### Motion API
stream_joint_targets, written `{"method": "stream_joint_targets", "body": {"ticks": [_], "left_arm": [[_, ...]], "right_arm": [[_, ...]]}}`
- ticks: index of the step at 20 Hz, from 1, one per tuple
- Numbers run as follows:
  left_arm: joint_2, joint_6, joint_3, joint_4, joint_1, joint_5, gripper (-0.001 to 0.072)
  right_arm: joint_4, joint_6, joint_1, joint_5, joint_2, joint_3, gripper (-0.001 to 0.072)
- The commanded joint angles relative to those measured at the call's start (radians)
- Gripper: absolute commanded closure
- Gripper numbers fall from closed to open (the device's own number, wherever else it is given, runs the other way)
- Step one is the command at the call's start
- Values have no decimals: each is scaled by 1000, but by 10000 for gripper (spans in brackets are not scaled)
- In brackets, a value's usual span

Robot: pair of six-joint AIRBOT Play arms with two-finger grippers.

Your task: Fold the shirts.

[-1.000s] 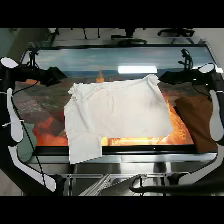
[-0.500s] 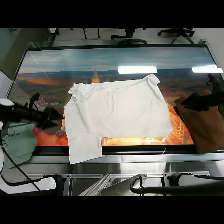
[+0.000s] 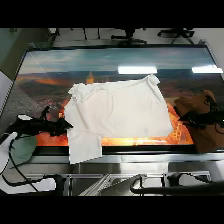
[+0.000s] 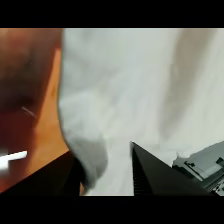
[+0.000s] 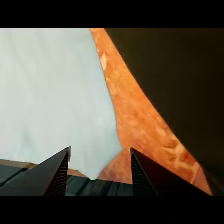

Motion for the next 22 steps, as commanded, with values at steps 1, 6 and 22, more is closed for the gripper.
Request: {"method": "stream_joint_targets", "body": {"ticks": [1,6,22], "left_arm": [[-106,47,113,-73,-63,16,430],[-160,50,253,-68,-79,-113,694],[525,46,904,-472,102,-272,698]], "right_arm": [[-1,-6,19,-26,4,-74,265],[-4,-16,88,-77,-73,-141,264],[757,-239,51,54,254,663,686]]}}
